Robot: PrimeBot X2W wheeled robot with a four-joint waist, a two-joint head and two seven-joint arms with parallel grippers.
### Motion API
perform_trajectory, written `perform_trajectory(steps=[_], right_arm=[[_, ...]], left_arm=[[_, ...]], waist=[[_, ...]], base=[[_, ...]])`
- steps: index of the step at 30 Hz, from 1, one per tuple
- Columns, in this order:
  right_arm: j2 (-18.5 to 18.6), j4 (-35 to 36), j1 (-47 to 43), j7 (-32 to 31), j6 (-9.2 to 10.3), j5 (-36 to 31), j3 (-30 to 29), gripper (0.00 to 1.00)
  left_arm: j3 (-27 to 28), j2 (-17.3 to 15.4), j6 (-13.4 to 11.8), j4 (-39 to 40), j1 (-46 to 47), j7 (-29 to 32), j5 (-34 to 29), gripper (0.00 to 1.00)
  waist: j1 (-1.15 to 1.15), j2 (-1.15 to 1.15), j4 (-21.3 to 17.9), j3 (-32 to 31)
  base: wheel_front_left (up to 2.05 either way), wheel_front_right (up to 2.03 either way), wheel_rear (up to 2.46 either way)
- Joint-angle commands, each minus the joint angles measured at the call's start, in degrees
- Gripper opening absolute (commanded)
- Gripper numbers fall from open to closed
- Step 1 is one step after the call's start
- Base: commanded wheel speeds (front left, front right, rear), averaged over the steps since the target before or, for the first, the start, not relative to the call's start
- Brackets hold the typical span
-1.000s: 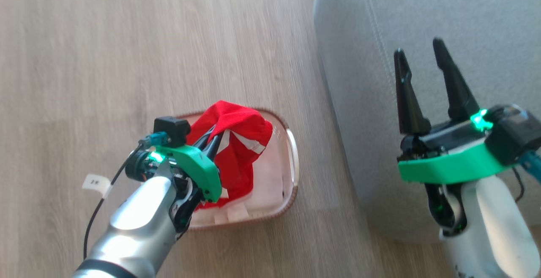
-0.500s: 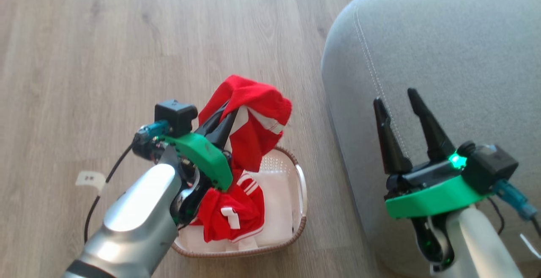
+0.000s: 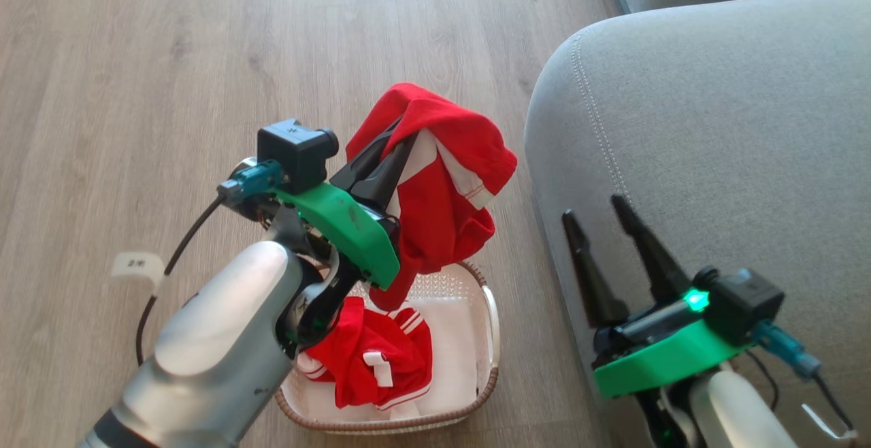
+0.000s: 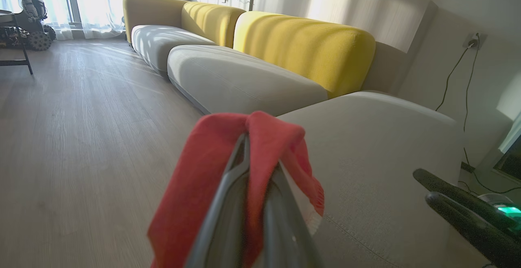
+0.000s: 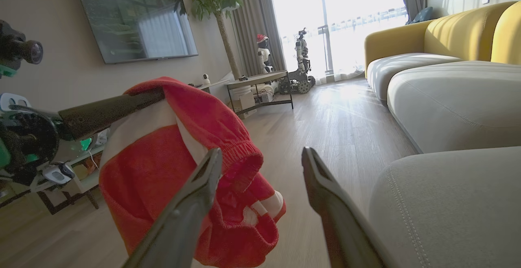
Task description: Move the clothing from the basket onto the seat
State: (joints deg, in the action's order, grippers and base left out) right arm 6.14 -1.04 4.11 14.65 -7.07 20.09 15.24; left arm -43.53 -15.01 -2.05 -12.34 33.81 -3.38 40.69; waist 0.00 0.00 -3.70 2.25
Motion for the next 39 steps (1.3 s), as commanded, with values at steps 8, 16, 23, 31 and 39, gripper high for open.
perform_trajectory(steps=[8, 16, 23, 31, 39], right_arm=[[2.29, -0.71, 2.31, -0.17, -0.42, 3.9, 6.87, 1.0], [4.26, -5.88, 9.01, -0.71, -0.42, 8.2, 13.51, 1.0], [4.72, -13.02, 15.92, -0.56, -0.42, 11.62, 18.65, 1.0], [4.52, -19.06, 22.2, -0.33, -0.42, 15.47, 24.26, 1.0], [4.32, -23.36, 27.17, 0.17, -0.42, 18.95, 30.0, 0.97]], left_arm=[[2.88, -2.32, -1.26, 5.04, 4.18, 1.24, 0.44, 0.0], [1.91, -1.69, -1.16, 6.7, 5.03, 1.99, 0.32, 0.0], [0.63, -0.54, -0.5, 7.83, 5.38, 2.24, 0.53, 0.0], [-1.91, 1.08, 0.35, 8.11, 5.67, 2.89, 0.02, 0.0], [-4.27, 2.69, 1.09, 7.69, 5.63, 3.15, -0.31, 0.0]], waist=[[0.0, 0.0, -0.04, -0.19], [0.0, 0.0, 0.95, 0.31], [0.0, 0.0, 2.7, 0.58], [0.0, 0.0, 4.21, 0.85], [0.0, 0.0, 5.9, 0.84]], base=[[0.0, 0.0, 0.0], [0.0, 0.0, 0.0], [0.0, 0.0, 0.0], [0.0, 0.0, 0.0], [0.0, 0.0, 0.0]])
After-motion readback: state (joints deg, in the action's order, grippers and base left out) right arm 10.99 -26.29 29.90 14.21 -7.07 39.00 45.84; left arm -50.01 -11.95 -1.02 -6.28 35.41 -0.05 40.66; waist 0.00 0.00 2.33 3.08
